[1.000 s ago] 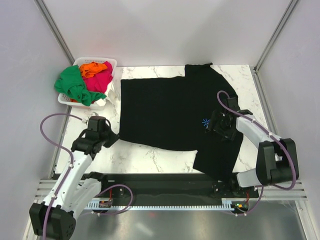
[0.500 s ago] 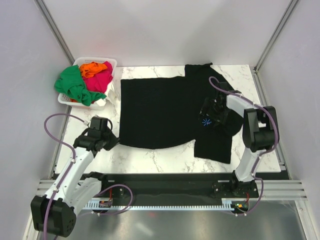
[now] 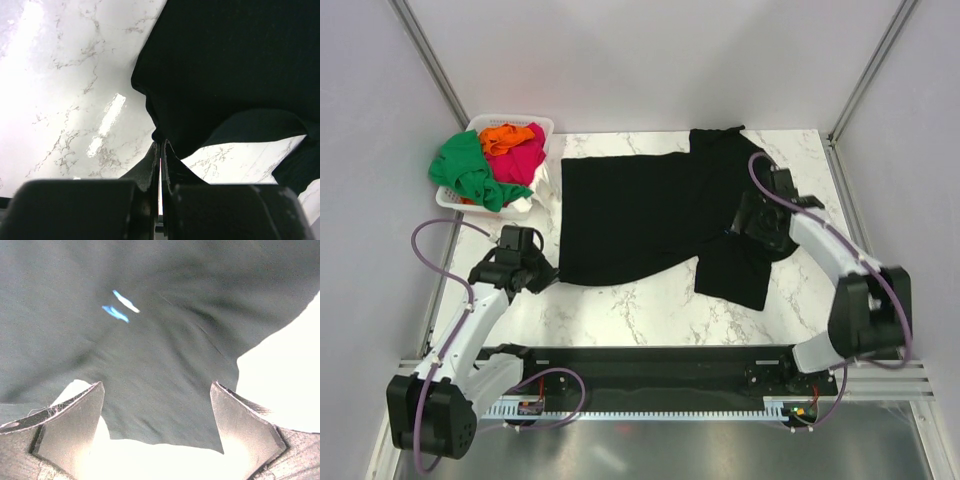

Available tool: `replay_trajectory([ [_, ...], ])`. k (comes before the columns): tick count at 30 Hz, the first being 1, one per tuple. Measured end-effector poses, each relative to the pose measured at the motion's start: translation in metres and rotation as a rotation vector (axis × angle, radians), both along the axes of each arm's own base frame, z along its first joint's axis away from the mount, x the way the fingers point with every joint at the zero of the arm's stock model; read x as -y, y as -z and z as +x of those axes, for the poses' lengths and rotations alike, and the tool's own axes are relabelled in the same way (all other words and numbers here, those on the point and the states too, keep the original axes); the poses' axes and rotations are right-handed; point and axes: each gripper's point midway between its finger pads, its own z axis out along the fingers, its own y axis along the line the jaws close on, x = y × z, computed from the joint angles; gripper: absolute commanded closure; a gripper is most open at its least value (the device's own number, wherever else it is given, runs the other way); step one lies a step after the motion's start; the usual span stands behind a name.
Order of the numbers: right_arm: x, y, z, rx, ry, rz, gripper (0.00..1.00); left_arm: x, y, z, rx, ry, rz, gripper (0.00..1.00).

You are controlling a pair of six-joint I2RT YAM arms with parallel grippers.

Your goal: Fold and stack the t-shirts

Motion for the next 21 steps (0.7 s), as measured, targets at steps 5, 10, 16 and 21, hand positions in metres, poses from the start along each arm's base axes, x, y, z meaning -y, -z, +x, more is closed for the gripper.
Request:
replay_trajectory([
  [5,0.028,0.029,-0.083,-0.095,0.109,-0.069,0.07,0.005,0.001,0.001,0.002,0.025,-0.018,0.98],
  [10,0.036,0.066,-0.14,-0.248,0.154,-0.102,0.12,0.006,-0.001,0.001,0.015,0.039,-0.02,0.98],
  [16,0.023,0.073,-0.156,-0.24,0.134,-0.068,0.3,0.008,-0.006,-0.001,0.039,0.048,-0.03,0.98],
  [21,0.014,0.08,-0.16,-0.252,0.109,-0.051,0.65,0.007,-0.004,-0.002,0.032,0.048,-0.03,0.98],
])
